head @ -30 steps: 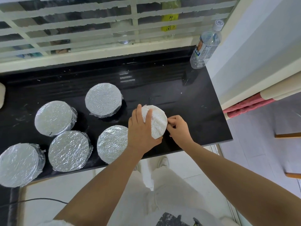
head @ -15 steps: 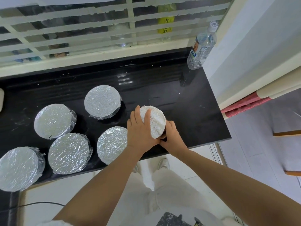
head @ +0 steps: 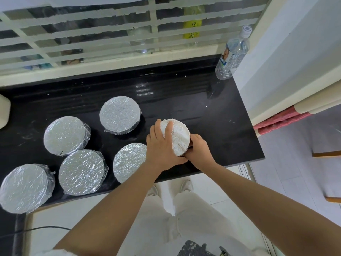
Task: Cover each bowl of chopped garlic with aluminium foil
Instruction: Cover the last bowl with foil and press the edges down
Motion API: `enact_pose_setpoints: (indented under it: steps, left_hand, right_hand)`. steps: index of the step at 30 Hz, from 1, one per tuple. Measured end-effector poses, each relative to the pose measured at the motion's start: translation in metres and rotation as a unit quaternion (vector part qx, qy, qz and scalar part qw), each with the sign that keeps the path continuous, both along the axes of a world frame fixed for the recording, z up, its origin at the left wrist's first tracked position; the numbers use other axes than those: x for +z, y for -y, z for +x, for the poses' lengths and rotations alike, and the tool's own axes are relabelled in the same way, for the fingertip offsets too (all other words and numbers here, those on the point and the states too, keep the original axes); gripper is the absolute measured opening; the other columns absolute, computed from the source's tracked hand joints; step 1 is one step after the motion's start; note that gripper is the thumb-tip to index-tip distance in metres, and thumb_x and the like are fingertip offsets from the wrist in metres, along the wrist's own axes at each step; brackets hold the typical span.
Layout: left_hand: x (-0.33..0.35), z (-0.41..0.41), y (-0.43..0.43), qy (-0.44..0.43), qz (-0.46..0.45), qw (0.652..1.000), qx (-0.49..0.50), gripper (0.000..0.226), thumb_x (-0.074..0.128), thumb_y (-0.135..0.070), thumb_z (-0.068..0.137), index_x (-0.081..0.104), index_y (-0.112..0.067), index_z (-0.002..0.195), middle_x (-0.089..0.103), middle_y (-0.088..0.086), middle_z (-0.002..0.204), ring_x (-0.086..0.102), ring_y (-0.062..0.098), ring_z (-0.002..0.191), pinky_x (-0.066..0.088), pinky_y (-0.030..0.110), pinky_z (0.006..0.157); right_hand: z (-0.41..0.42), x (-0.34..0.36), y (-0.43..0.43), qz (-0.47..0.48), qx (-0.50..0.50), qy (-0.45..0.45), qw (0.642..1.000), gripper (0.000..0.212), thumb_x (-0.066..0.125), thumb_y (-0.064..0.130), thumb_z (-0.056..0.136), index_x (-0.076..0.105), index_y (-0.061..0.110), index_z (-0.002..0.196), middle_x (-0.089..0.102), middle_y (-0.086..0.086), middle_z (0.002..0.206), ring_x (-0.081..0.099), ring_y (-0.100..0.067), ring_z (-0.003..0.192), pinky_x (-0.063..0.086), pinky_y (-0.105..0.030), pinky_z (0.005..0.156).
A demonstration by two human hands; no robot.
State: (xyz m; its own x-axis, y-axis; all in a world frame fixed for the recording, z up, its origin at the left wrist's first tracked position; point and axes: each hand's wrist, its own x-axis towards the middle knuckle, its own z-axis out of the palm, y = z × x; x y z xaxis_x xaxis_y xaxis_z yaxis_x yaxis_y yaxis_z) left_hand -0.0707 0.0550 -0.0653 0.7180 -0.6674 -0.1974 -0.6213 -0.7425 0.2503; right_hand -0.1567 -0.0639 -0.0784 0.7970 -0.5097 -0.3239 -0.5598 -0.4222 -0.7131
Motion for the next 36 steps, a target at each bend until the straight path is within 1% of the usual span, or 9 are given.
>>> enact_pose_setpoints:
  steps: [4,6,12,17,20,24,26,29,36]
  left_hand:
    - [0.012,0.012,0.000,-0.120,-0.040,0.992,0.024,0.144,0.088,-0.058,0.051,-0.005,-0.020,0.154,0.002,0.011,0.157,0.008,0.029,0.143,0.019,0.045,0.116]
    - [0.015,0.016,-0.003,-0.135,-0.040,0.990,0.016,0.143,0.090,-0.049,0.055,-0.007,-0.017,0.154,0.001,0.012,0.156,0.007,0.030,0.143,0.019,0.044,0.116]
    - [0.005,0.009,-0.005,-0.073,-0.026,0.997,0.020,0.135,0.086,-0.048,0.059,-0.002,-0.009,0.154,0.009,0.015,0.153,0.017,0.032,0.139,0.026,0.038,0.111]
    - [0.008,0.002,-0.003,-0.071,-0.008,0.997,0.016,0.139,0.085,-0.054,0.058,-0.006,-0.012,0.154,0.010,0.016,0.152,0.018,0.032,0.138,0.029,0.038,0.110]
    - [0.010,-0.006,0.000,-0.054,-0.005,0.998,0.008,0.139,0.085,-0.056,0.058,-0.006,-0.013,0.154,0.012,0.018,0.152,0.021,0.032,0.137,0.032,0.038,0.108]
    - [0.009,-0.018,0.004,-0.038,-0.001,0.999,-0.002,0.139,0.084,-0.058,0.058,-0.015,-0.016,0.145,0.014,0.018,0.152,0.024,0.032,0.136,0.035,0.037,0.106]
    - [0.009,-0.024,0.005,-0.035,-0.001,0.999,-0.007,0.138,0.083,-0.059,0.058,-0.012,-0.016,0.146,0.015,0.018,0.151,0.026,0.032,0.135,0.035,0.037,0.106]
    - [0.009,-0.033,0.003,-0.027,0.006,1.000,-0.012,0.136,0.082,-0.058,0.057,-0.012,-0.017,0.146,0.016,0.017,0.149,0.027,0.030,0.131,0.038,0.036,0.105]
    - [0.007,-0.045,-0.008,-0.011,0.006,1.000,-0.014,0.134,0.082,-0.057,0.054,-0.010,-0.018,0.142,0.024,0.018,0.146,0.035,0.032,0.126,0.039,0.037,0.100]
  right_hand:
    - [0.006,0.002,0.004,-0.012,0.016,0.001,1.000,0.034,0.070,0.011,0.080,0.064,0.017,0.113,0.058,-0.004,0.104,0.057,-0.019,0.092,0.051,-0.031,0.085]
    - [0.010,0.004,0.007,-0.021,0.030,-0.005,0.999,0.035,0.071,0.013,0.081,0.064,0.017,0.114,0.058,-0.003,0.105,0.056,-0.018,0.093,0.049,-0.030,0.085]
    - [0.012,0.006,0.009,-0.028,0.048,-0.020,0.998,0.030,0.070,0.017,0.084,0.064,0.015,0.114,0.058,-0.004,0.106,0.056,-0.019,0.095,0.047,-0.029,0.085]
    - [0.005,0.009,0.011,-0.026,0.056,-0.032,0.998,0.032,0.070,0.015,0.084,0.063,0.014,0.116,0.057,-0.005,0.108,0.057,-0.021,0.097,0.049,-0.032,0.088]
    - [-0.001,0.011,0.014,-0.024,0.055,-0.029,0.998,0.029,0.067,0.012,0.084,0.064,0.013,0.112,0.056,-0.003,0.103,0.057,-0.021,0.094,0.047,-0.029,0.084]
    - [-0.014,0.013,0.017,-0.027,0.048,-0.033,0.998,0.027,0.066,0.012,0.084,0.064,0.013,0.111,0.055,0.000,0.101,0.056,-0.021,0.093,0.048,-0.030,0.084]
    - [-0.021,0.013,0.017,-0.028,0.045,-0.039,0.998,0.026,0.065,0.012,0.085,0.064,0.012,0.111,0.056,-0.003,0.102,0.057,-0.022,0.093,0.049,-0.032,0.085]
    - [-0.031,0.013,0.013,-0.029,0.046,-0.041,0.998,0.023,0.064,0.010,0.084,0.064,0.010,0.107,0.056,-0.003,0.100,0.057,-0.022,0.091,0.047,-0.028,0.080]
    - [-0.042,0.015,0.002,-0.022,0.045,-0.023,0.998,0.018,0.062,0.007,0.086,0.064,0.008,0.104,0.053,0.001,0.095,0.053,-0.020,0.092,0.048,-0.031,0.084]
